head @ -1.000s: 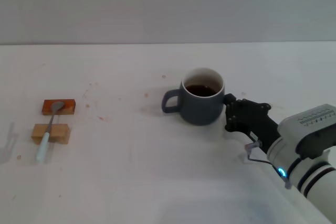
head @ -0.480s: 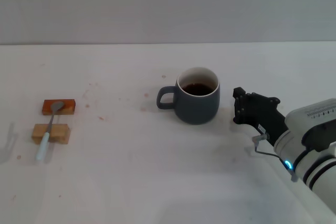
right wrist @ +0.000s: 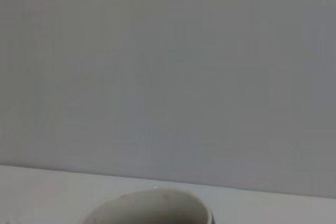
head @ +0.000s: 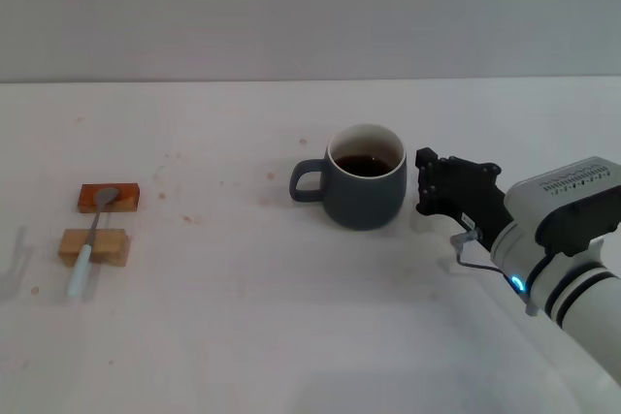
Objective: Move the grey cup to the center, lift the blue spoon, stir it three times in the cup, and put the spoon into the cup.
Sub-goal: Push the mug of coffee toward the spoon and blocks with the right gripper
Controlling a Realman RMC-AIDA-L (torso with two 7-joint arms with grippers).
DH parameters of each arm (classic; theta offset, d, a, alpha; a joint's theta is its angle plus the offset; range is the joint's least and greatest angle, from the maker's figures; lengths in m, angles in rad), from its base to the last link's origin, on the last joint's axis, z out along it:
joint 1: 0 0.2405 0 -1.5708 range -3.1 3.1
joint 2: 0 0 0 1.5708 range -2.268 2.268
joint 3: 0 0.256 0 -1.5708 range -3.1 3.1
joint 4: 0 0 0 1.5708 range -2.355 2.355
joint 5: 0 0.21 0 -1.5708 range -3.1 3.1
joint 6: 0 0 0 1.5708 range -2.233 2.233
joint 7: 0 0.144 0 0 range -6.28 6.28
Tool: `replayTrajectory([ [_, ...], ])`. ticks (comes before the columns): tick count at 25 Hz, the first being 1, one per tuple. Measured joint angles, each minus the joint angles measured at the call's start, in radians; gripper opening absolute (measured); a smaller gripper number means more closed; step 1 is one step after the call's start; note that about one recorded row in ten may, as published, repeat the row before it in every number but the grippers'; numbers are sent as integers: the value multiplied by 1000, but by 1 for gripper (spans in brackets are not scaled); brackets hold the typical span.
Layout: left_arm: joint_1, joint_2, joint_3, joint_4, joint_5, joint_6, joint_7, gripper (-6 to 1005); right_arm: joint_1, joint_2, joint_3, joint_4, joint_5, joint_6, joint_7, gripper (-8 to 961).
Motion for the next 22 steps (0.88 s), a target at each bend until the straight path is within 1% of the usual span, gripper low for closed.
replayTrajectory([
  [19,1,0,0,-2,2,0,0,817,18,3,-14,54,-24,38,0,-2],
  [22,1,0,0,-2,1,0,0,817,24,3,-9,72,-73,52,0,-2],
])
